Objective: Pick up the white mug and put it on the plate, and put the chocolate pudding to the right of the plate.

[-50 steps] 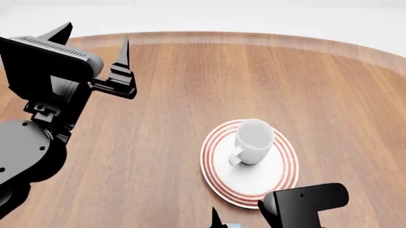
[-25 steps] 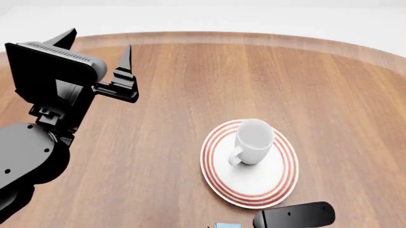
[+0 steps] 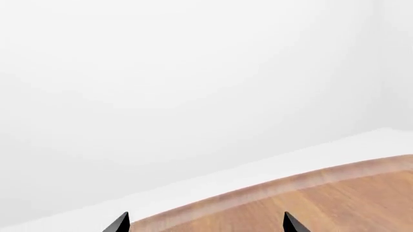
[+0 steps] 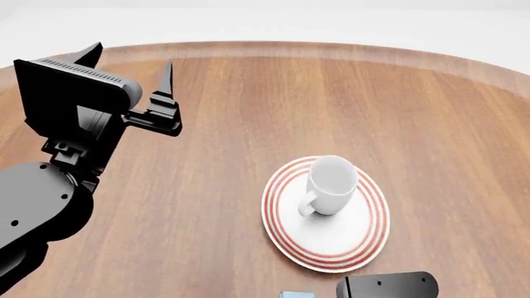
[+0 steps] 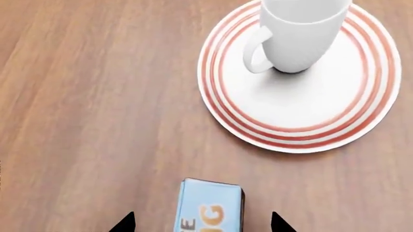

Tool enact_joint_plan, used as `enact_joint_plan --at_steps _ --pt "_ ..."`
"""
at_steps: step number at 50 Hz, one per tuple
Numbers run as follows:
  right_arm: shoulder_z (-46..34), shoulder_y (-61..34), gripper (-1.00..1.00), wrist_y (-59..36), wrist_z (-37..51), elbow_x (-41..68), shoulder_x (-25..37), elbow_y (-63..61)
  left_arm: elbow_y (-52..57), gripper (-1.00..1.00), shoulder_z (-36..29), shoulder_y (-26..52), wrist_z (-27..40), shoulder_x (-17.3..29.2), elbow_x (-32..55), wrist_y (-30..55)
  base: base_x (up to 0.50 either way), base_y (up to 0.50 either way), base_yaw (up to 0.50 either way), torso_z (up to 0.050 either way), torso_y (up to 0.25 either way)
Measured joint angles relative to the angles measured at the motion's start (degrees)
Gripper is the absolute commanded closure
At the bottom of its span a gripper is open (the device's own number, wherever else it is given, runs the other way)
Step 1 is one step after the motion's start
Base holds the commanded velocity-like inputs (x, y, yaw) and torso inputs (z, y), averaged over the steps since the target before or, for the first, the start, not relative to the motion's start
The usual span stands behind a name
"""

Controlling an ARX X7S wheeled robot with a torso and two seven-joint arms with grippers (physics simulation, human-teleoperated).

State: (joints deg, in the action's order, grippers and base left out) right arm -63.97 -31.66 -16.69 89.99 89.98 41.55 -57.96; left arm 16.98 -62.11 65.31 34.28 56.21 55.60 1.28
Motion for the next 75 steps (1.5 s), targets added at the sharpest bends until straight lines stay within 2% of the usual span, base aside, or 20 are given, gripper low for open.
enact_joint_plan --at_steps 28,66,67,75 --pt "-0.8 1.43 -1.0 3.68 -1.46 -0.19 -1.46 6.09 -0.5 -1.0 0.14 -0.6 -0.11 -0.41 -0.01 0.13 0.0 0.0 0.0 0.0 0.0" --pt "-3.25 4.04 -1.0 2.59 -7.3 -2.38 -2.71 13.51 -1.04 -1.0 0.44 -1.56 -0.12 -0.7 -0.22 -0.05 0.0 0.0 0.0 0.0 0.0" --pt "-3.31 4.06 1.0 2.53 -7.53 -2.47 -2.76 13.76 -1.05 -1.0 0.44 -1.59 -0.11 -0.7 -0.23 -0.06 0.0 0.0 0.0 0.0 0.0" --pt "-4.05 3.54 1.0 1.44 -7.99 -3.49 -3.08 14.67 -1.12 -1.0 0.51 -1.81 -0.15 -0.71 -0.29 -0.14 0.0 0.0 0.0 0.0 0.0"
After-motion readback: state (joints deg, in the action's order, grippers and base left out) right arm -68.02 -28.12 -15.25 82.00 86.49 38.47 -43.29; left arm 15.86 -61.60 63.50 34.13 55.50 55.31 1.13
